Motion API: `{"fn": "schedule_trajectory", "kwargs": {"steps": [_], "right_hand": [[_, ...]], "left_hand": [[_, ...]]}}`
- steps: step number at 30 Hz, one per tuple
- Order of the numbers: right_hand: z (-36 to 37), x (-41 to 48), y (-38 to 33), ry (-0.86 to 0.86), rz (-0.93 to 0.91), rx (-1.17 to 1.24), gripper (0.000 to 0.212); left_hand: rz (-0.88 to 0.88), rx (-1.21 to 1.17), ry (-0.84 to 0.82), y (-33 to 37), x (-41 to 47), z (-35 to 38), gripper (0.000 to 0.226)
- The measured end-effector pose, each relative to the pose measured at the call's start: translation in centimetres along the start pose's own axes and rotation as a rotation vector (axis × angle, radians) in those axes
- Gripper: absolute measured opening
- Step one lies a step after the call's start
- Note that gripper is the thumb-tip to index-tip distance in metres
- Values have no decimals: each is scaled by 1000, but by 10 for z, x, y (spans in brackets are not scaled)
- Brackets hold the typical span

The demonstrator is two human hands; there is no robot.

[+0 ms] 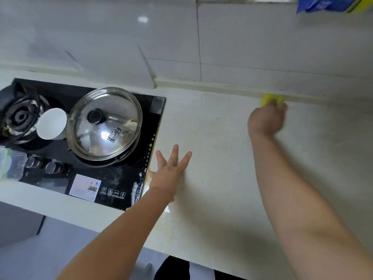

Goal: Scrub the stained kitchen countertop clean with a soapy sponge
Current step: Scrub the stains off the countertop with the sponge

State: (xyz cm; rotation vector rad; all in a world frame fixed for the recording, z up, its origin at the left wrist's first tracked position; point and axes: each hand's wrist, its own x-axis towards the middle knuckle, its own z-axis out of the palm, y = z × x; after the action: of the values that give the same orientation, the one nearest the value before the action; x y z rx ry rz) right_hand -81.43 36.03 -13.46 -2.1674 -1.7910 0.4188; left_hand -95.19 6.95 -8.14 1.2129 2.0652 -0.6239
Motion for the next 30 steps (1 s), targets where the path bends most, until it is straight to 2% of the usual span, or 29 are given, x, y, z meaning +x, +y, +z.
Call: {"fn": "schedule_trajectory", "kwargs": {"steps": [3,8,9,11,12,14,17,20,24,26,28,30], "right_hand": [[21,-44,-46,-112,-258,-33,31],[17,-93,-61,-532,-746,-14,38],[11,-88,-56,-620,-749,62,37],[-7,-63,-42,-751,-587,222,31],[-15,-46,-33,-762,-475,275,27],[-29,-9,-8,-657,-323,221,25],[-39,22,35,-358,-152,80,41],[-41,16,53,-125,-170,113,42],[-17,-28,35,-119,-441,58,51],[0,-42,16,-87,-495,5,38],[11,-47,-6,-52,-393,-8,21],[21,-48,-30,-39,-285,14,24]], "left_hand": [[0,-9,-6,-1,0,-2,165],[-7,13,4,-1,-1,-2,166],[-6,12,4,-1,-1,-2,166],[4,9,6,-1,0,-1,167],[7,5,9,-1,0,-1,167],[6,3,13,-1,-1,-2,167],[7,-16,7,-2,-2,-2,165],[16,1,15,-2,-1,1,164],[24,-21,31,-3,1,1,163],[30,-3,40,-2,1,0,163],[40,-13,45,-4,2,2,162],[58,-18,61,-5,3,5,159]]}}
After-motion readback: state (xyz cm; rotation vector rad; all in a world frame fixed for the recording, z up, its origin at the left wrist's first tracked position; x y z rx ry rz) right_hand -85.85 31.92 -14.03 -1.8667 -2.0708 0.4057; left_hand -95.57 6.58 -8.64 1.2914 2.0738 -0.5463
